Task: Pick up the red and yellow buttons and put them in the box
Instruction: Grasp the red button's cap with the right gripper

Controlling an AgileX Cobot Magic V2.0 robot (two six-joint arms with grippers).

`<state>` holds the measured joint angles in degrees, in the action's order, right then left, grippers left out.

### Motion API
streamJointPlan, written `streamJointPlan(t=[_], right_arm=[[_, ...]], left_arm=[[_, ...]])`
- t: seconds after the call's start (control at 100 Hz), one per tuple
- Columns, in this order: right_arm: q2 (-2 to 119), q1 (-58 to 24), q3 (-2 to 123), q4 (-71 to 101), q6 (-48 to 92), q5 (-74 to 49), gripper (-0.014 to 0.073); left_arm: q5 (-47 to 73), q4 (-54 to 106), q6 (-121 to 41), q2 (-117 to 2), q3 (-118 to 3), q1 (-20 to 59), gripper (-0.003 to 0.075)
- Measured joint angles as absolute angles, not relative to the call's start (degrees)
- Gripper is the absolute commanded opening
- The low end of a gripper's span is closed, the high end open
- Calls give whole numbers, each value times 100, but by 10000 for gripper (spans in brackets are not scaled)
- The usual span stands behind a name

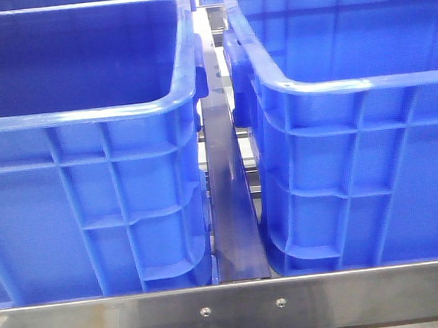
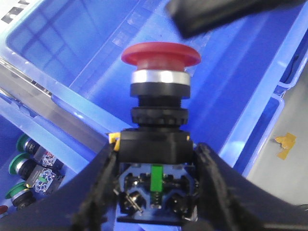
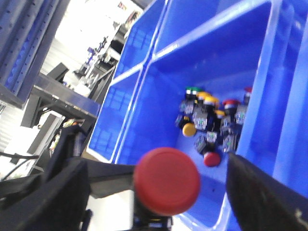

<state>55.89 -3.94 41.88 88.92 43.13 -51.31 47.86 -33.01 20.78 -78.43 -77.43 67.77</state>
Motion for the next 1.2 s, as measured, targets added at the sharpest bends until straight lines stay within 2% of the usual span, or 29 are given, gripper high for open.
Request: streamJointPlan(t=[0.26,0.33,0.48,0.53,0.57,0.79,0.84,0.91,1.1,1.15,1.2], right_arm=[[6028,-671,4188,9160,4630,-5339,581],[6105,-785,4188,9182,4679,-5348,513],[6194,-938,4219,9182,4722,-5348,247],[6211,-940,4246,9160,4743,-5334,188],[6209,-950,4289,9151,4788,-5334,164],[6209,-962,4381,9110,4902,-5325,166],[6209,-962,4392,9110,4925,-5312,166],[6209,-962,4392,9110,4938,-5312,166],[6209,-973,4401,9120,4999,-5299,166],[6209,-973,4425,9136,4999,-5288,166],[6209,-973,4426,9147,5011,-5277,166]], left_arm=[[4786,-3301,2078,-7843,-7743,6777,-19],[4786,-3301,2078,-7843,-7743,6777,-19],[4786,-3301,2078,-7843,-7743,6777,-19],[4750,-3314,2078,-7843,-7743,6777,-19],[4747,-3324,2078,-7832,-7753,6777,-19],[4738,-3450,2078,-7802,-7753,6777,5],[4748,-3474,2078,-7802,-7753,6782,49],[4748,-3474,2073,-7802,-7753,6782,150],[4848,-3480,2073,-7802,-7753,6782,588],[4931,-3480,2073,-7802,-7753,6782,648],[4970,-3480,2073,-7802,-7753,6782,672]])
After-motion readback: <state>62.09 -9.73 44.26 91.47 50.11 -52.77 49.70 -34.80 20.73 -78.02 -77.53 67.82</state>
